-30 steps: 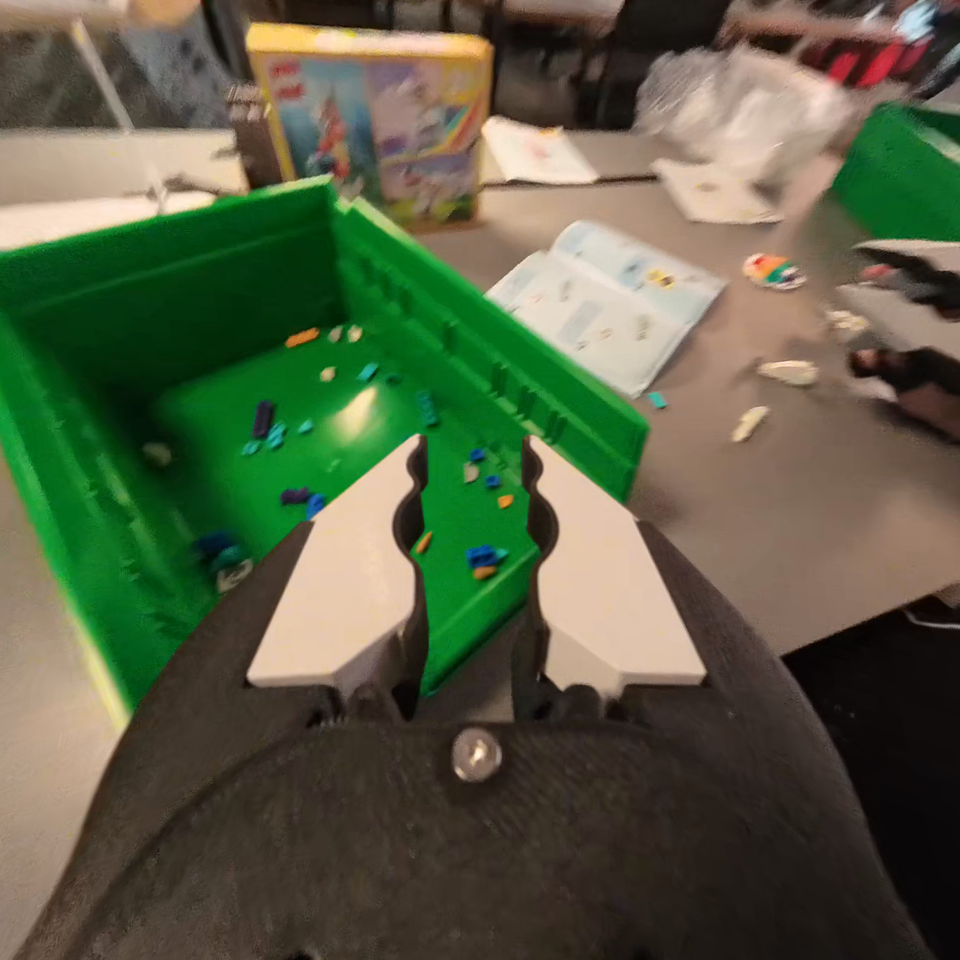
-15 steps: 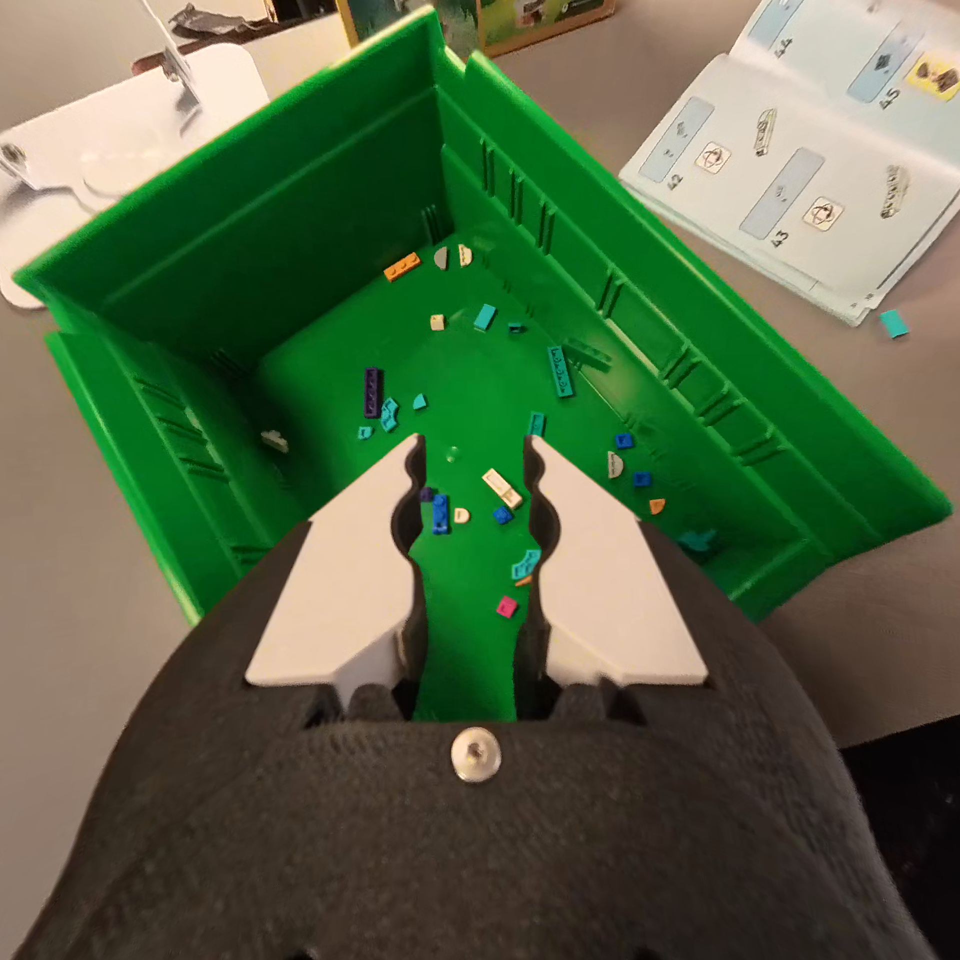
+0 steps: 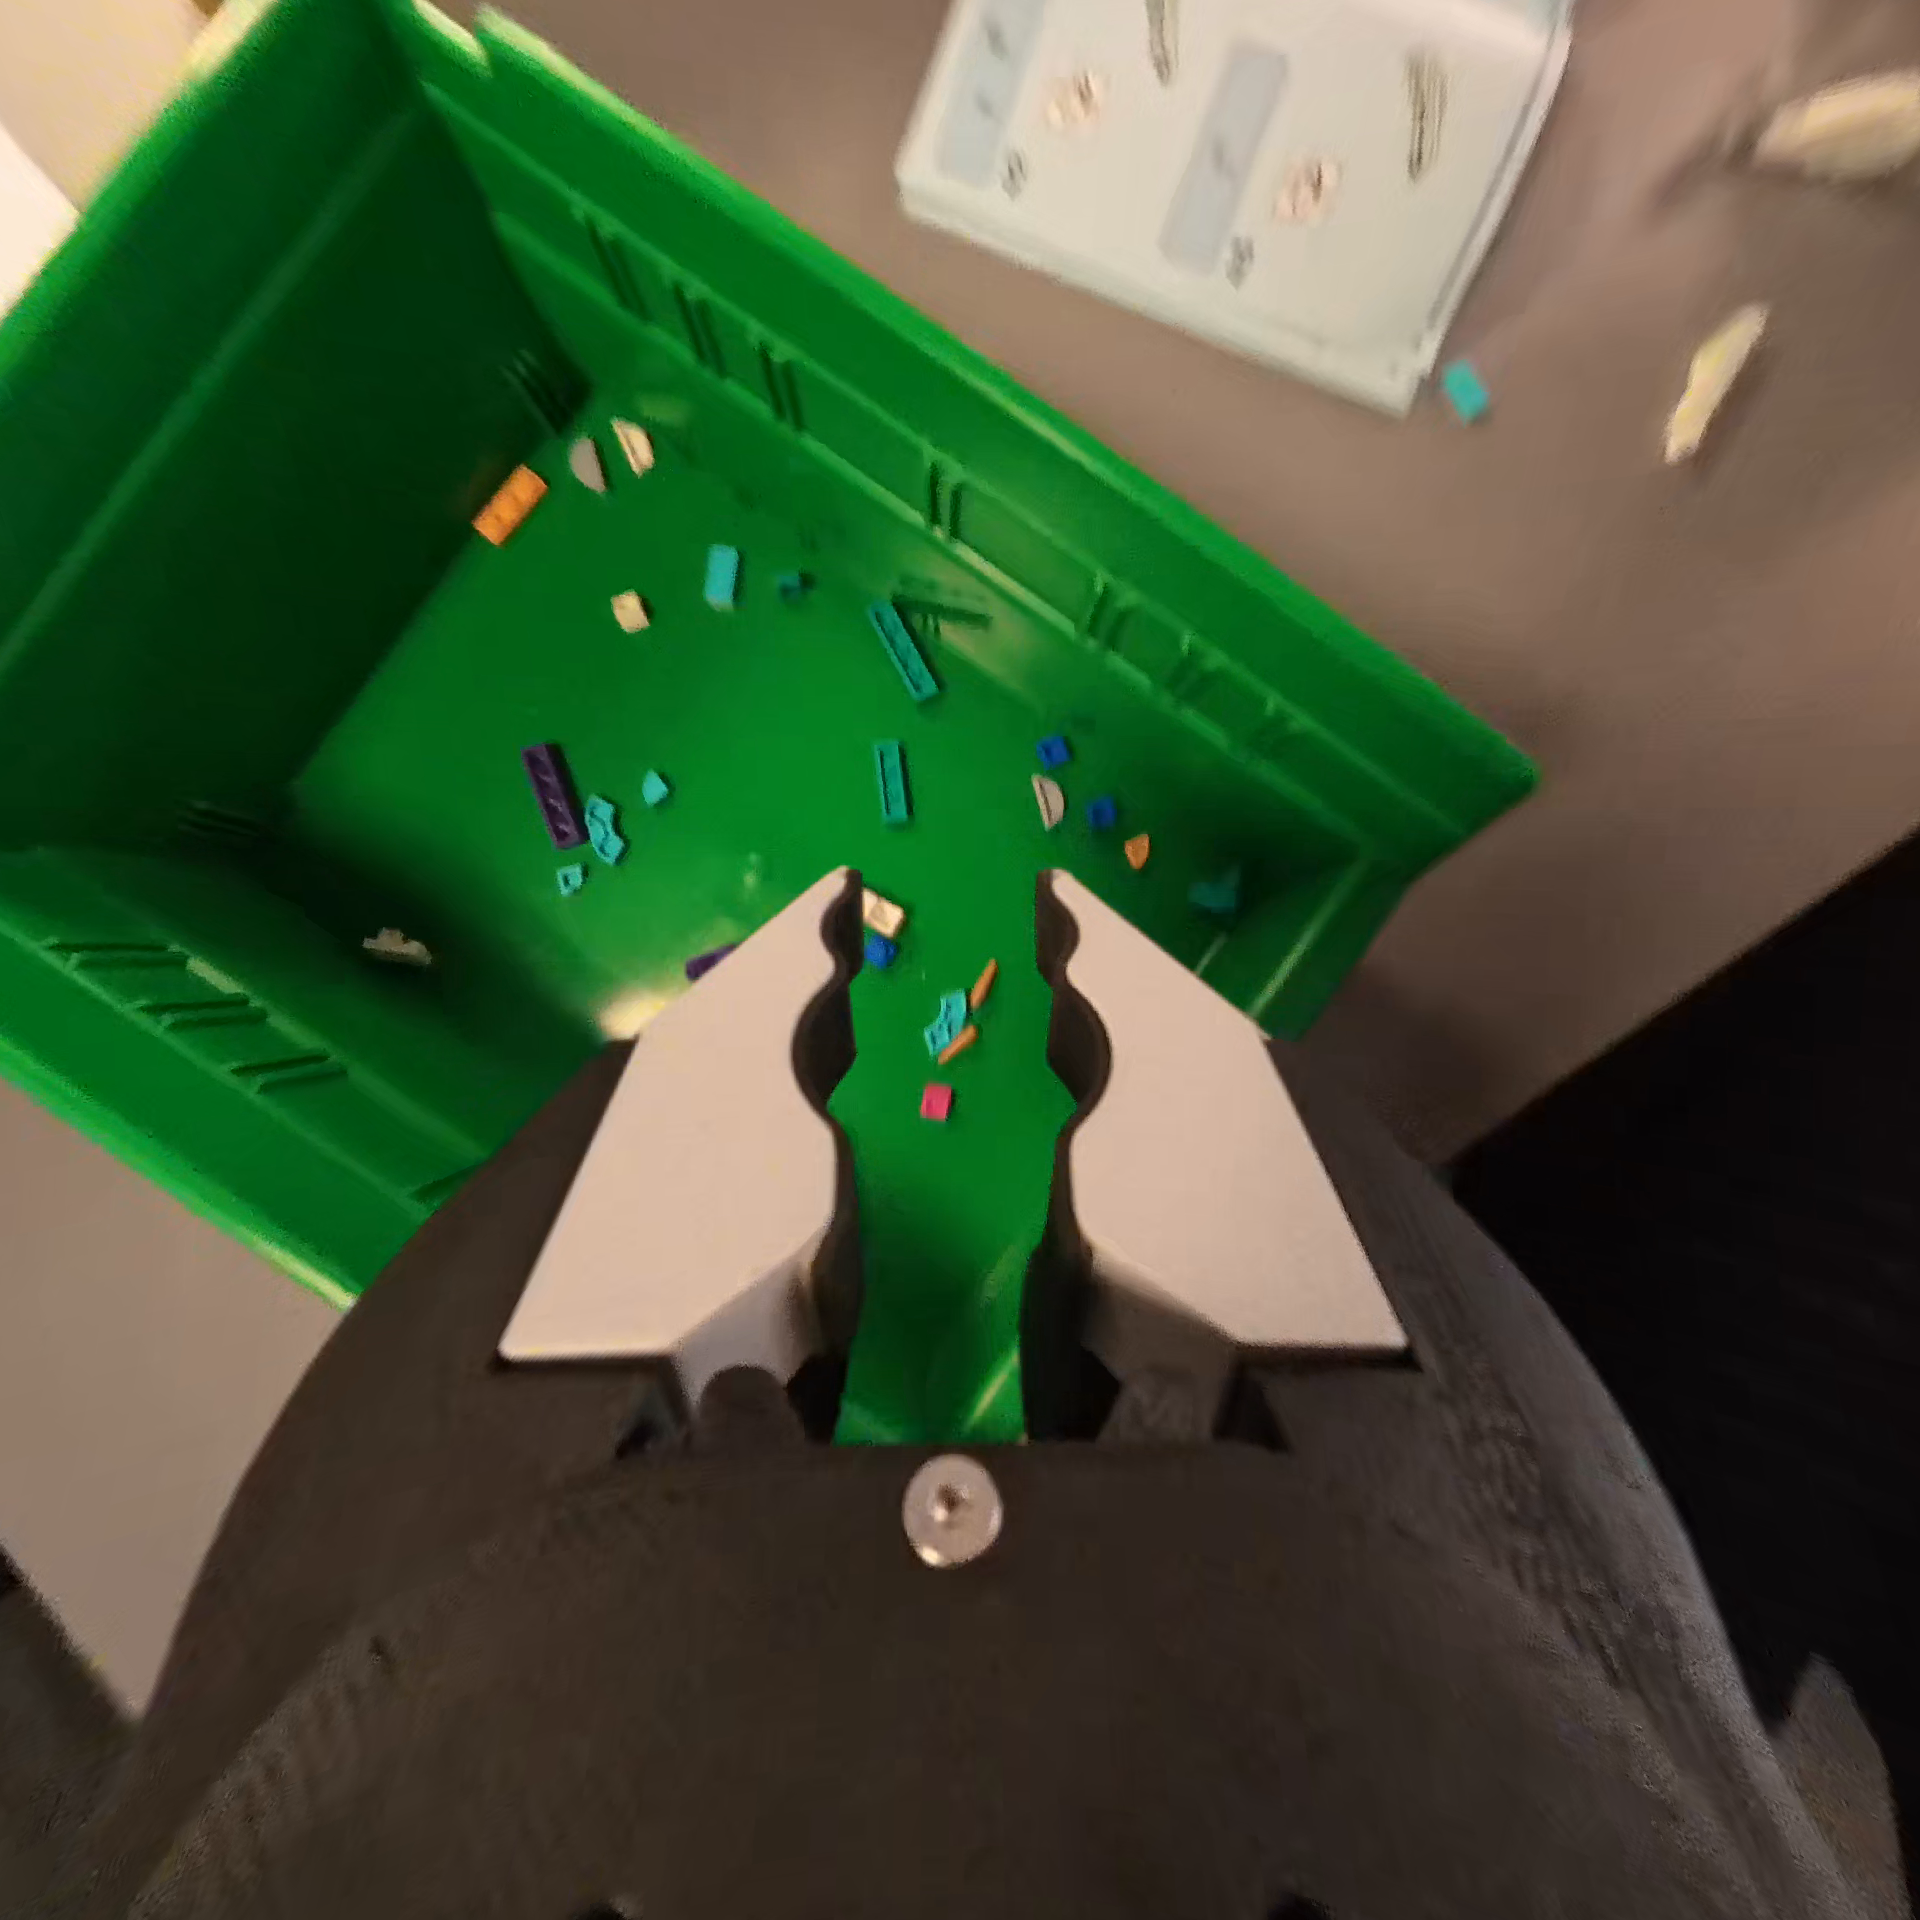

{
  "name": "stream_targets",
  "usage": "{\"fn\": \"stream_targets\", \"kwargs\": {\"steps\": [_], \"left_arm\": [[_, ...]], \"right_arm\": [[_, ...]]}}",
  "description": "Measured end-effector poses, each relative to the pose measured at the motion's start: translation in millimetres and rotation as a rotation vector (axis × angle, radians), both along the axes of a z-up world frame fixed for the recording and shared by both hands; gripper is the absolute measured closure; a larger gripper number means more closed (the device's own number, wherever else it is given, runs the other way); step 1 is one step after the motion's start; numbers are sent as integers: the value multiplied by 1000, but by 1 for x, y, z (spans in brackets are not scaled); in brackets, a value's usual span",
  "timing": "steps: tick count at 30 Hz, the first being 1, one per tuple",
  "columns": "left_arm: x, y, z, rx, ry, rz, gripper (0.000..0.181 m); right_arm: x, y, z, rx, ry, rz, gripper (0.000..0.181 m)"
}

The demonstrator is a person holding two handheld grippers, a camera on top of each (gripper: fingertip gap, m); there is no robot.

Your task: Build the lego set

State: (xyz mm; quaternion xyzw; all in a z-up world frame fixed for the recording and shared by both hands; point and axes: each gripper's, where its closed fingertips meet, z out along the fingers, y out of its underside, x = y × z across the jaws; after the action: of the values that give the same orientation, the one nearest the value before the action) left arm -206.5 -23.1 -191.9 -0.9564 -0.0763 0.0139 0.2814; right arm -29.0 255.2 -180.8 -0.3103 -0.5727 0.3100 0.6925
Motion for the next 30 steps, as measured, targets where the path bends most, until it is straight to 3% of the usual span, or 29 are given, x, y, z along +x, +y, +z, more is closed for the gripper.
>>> {"fn": "stream_targets", "kwargs": {"steps": [7, 10, 15, 18, 23, 26, 30], "left_arm": [[35, -14, -18, -233, -151, -236, 155], [4, -16, -20, -280, -56, -178, 157], [-47, -10, 1, -225, 57, -89, 158], [-43, -15, -10, -301, -6, -192, 156], [-46, -14, -32, -404, 30, -287, 153], [-75, 9, -10, -304, 167, -180, 153], [-88, 40, 35, -58, 107, -122, 155]], "right_arm": [[-3, -2, -5, 39, -30, -12, 163], [-5, -2, -7, 56, -41, -18, 163], [-6, 1, -7, 52, -39, -37, 163], [-7, 5, -8, 42, -46, -51, 163], [-9, 15, -9, 45, -57, -105, 163], [-9, 23, -9, 34, -66, -154, 162], [-13, 21, -15, 62, -98, -159, 161]]}}
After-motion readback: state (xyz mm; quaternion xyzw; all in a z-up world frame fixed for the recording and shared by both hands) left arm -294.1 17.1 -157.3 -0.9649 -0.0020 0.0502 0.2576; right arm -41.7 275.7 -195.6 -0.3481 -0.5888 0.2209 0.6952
